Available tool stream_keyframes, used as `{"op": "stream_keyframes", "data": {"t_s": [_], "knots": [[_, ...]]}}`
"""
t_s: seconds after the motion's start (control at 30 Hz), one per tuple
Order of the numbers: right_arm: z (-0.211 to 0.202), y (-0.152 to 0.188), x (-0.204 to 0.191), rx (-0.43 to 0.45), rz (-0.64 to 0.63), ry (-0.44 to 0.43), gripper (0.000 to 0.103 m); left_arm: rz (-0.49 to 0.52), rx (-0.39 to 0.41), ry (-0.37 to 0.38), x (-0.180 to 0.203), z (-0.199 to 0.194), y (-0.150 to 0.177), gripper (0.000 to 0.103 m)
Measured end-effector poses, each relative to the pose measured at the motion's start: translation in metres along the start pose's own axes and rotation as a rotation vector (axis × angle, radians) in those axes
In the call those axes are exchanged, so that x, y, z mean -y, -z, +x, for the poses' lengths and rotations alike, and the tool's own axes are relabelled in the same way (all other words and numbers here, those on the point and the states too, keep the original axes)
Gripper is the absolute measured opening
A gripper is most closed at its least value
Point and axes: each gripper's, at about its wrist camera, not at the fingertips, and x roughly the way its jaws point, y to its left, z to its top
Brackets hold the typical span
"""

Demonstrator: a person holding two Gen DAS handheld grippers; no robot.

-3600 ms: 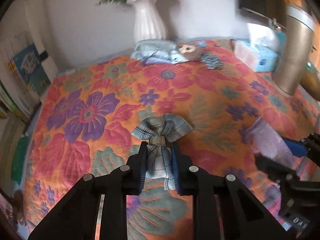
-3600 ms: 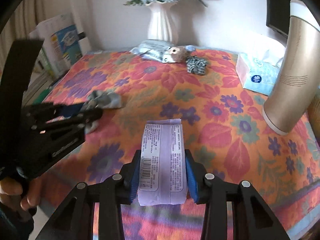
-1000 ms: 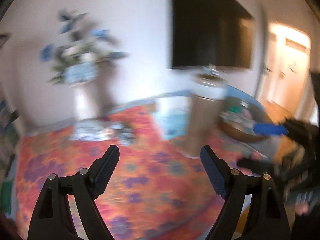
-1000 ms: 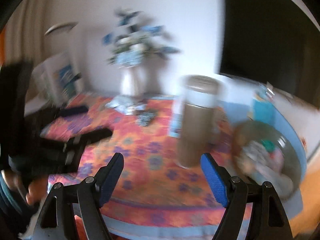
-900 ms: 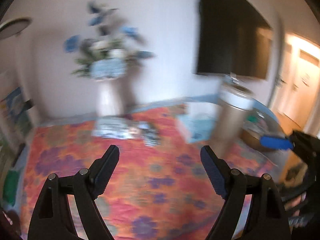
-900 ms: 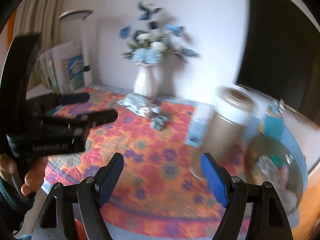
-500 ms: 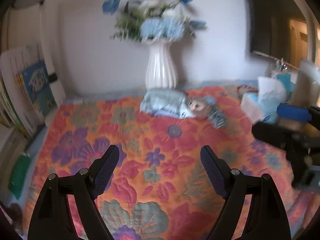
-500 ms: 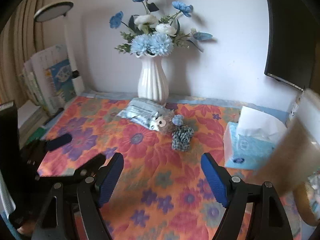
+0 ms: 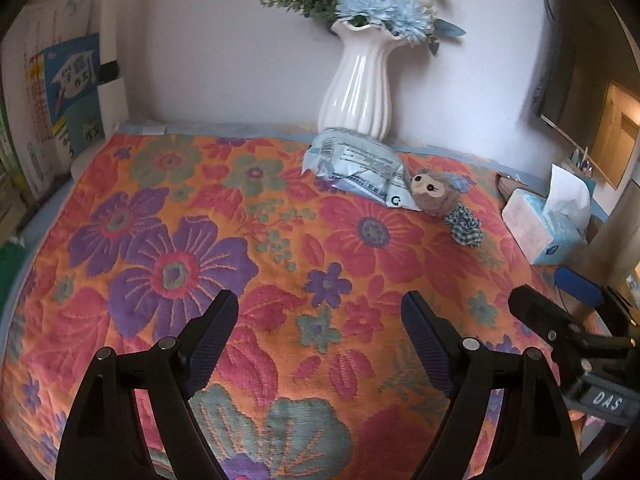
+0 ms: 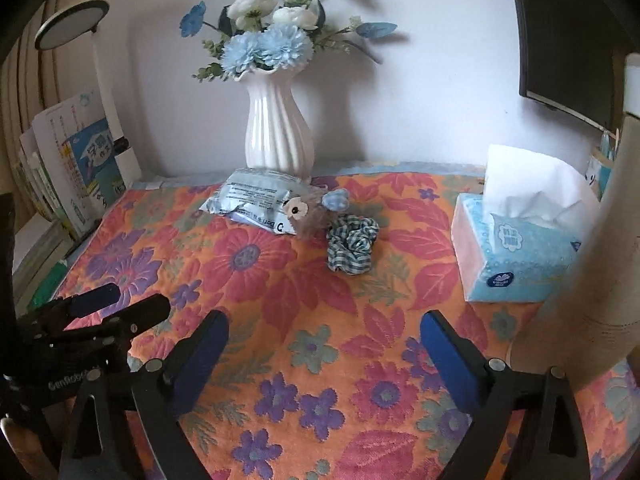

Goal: Organize soft objects
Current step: 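Move both open tools back over the bed, then grasp the clear plastic bag with the left tool while the right tool grasps the plaid scrunchie and teddy bear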

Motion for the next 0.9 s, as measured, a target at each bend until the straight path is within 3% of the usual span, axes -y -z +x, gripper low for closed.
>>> {"op": "stream_keyframes", "data": {"t_s": [0.3, 0.67, 0.77, 0.8, 0.9], "knots": [[0.010, 0.005, -0.022, -0.031, -0.108, 0.062, 0.096, -0.005, -0.018, -0.005, 0.000, 0.002, 0.002, 0.083], [0.014, 0.003, -0.014, -0.059, -0.061, 0.032, 0.097, 0.003, -0.028, 0.007, -0.003, 0.004, 0.001, 0.083], [0.018, 0.001, -0.002, -0.139, 0.001, -0.024, 0.097, -0.004, -0.019, -0.009, -0.004, 0.003, 0.001, 0.083], [0.019, 0.000, 0.006, -0.195, 0.047, -0.089, 0.097, -0.005, -0.028, -0.011, -0.004, 0.001, 0.001, 0.083], [0.021, -0.012, 0.021, -0.301, 0.115, -0.138, 0.097, 0.000, -0.098, -0.028, -0.001, -0.008, -0.008, 0.083]]}}
